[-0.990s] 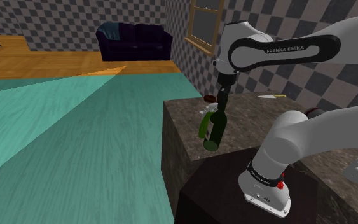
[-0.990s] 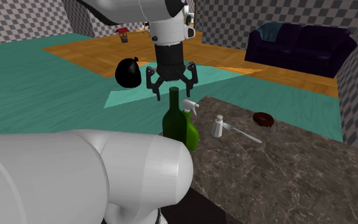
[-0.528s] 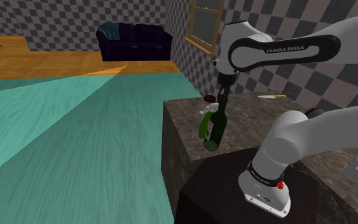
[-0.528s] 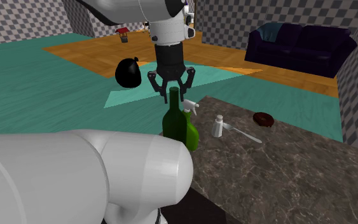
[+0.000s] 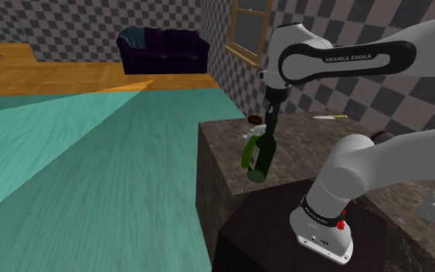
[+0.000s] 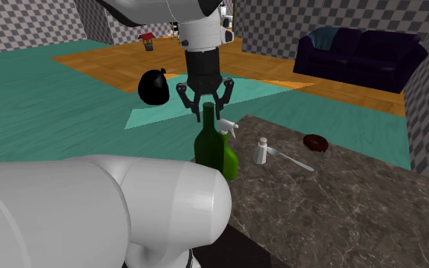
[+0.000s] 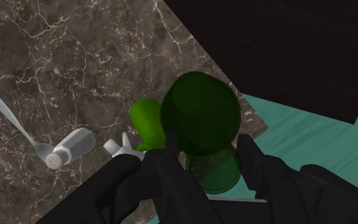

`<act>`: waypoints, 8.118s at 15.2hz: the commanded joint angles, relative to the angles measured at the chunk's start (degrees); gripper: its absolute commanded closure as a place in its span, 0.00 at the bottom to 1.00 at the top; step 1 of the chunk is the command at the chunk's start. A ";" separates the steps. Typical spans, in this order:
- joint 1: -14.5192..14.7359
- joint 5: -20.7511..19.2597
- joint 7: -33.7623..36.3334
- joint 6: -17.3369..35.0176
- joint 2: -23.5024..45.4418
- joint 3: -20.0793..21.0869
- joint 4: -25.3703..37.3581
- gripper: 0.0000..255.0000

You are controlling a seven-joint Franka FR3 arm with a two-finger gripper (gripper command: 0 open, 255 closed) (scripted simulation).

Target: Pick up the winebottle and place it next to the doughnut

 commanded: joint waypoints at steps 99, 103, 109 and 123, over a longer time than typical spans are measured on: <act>-4.71 3.67 -21.36 -17.81 47.97 -11.73 67.59 1.00; -6.31 5.79 -23.72 -14.41 54.76 -12.95 70.89 1.00; -9.28 9.25 -26.72 -11.45 65.31 -13.72 78.20 1.00; -8.62 8.88 -25.77 -0.27 64.34 -13.46 66.04 1.00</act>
